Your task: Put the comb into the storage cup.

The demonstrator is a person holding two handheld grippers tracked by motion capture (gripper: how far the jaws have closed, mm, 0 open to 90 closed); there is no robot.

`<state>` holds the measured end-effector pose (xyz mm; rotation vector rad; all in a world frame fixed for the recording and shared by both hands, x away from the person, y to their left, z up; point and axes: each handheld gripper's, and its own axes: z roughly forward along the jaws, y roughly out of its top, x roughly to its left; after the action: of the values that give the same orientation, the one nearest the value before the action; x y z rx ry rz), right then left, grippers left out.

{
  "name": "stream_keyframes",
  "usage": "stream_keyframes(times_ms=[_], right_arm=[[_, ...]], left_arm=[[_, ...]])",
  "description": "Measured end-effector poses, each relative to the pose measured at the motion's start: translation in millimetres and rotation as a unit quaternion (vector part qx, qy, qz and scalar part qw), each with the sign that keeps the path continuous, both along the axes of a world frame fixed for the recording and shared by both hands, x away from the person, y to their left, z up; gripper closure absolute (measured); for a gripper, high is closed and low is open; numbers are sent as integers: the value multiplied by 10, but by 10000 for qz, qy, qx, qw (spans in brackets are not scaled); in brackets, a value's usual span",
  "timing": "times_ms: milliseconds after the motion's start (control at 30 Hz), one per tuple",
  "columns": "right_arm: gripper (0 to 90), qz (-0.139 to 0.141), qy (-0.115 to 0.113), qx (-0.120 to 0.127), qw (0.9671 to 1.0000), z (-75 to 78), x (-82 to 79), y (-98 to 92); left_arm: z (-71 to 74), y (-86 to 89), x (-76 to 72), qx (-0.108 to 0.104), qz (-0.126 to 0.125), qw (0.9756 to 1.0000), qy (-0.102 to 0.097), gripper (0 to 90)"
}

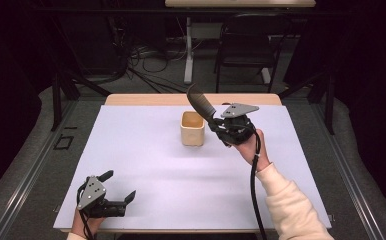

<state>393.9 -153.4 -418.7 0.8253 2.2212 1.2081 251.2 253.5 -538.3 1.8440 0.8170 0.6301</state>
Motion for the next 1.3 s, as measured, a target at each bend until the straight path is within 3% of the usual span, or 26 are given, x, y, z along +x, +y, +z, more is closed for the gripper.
stream_keyframes(times_ms=[567, 1300], right_arm=[[721, -11, 25, -55, 10000, 32, 165, 119], [721, -121, -219, 20, 9997, 70, 341, 264]], left_arm=[[-3, -8, 2, 20, -29, 10000, 45, 2], [8, 2, -6, -18, 26, 10000, -11, 2]])
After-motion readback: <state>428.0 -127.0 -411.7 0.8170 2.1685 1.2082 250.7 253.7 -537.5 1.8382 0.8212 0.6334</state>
